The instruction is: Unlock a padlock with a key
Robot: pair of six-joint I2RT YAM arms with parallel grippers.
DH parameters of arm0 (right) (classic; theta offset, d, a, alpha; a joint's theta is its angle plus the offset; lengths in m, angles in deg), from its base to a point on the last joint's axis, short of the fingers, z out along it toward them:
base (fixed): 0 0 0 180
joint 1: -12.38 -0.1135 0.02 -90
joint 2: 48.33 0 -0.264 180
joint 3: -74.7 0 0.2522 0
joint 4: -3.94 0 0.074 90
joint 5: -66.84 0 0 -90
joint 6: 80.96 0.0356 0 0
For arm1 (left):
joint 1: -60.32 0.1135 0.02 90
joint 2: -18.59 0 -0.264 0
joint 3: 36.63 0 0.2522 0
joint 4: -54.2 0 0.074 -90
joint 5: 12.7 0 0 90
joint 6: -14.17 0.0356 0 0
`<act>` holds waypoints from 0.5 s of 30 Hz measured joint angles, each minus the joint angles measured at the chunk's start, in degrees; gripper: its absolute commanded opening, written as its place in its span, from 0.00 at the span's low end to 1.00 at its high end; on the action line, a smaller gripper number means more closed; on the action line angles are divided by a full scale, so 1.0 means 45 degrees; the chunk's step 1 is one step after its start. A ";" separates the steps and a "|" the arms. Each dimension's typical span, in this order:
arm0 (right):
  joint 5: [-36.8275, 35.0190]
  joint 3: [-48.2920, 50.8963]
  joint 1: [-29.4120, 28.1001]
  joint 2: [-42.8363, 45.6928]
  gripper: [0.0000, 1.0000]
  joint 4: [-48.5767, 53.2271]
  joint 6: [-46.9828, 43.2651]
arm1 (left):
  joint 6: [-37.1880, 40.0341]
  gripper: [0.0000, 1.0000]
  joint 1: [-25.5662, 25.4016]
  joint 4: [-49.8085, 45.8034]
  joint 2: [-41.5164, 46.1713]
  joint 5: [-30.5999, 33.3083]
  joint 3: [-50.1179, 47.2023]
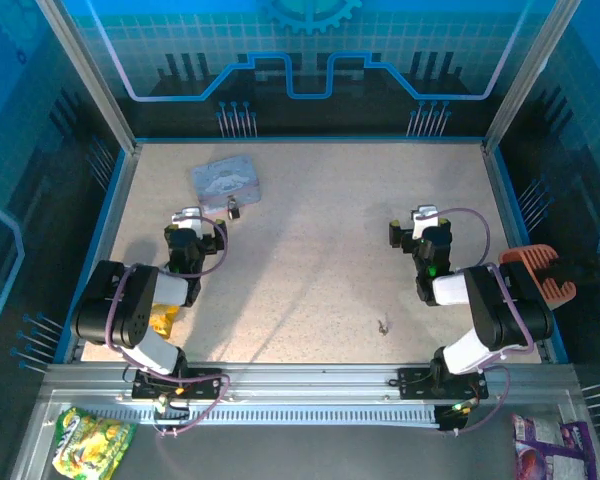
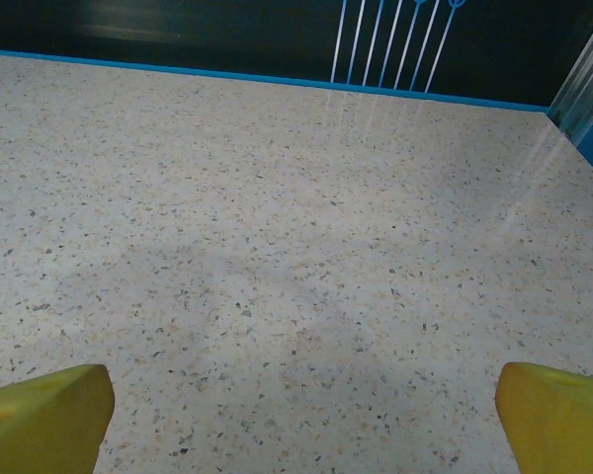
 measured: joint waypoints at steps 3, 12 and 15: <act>-0.0044 0.0000 -0.0005 0.0000 1.00 0.0000 0.0000 | 0.0000 0.99 0.0000 0.0000 0.0000 0.0000 0.0000; -0.0044 0.0000 -0.0010 0.0000 1.00 0.0000 0.0000 | 0.0000 0.99 -0.0005 0.0024 0.0000 -0.0005 -0.0005; -0.0034 0.0000 -0.0005 0.0000 1.00 0.0005 0.0000 | 0.0005 0.99 -0.0005 0.0321 0.0000 -0.0087 -0.0170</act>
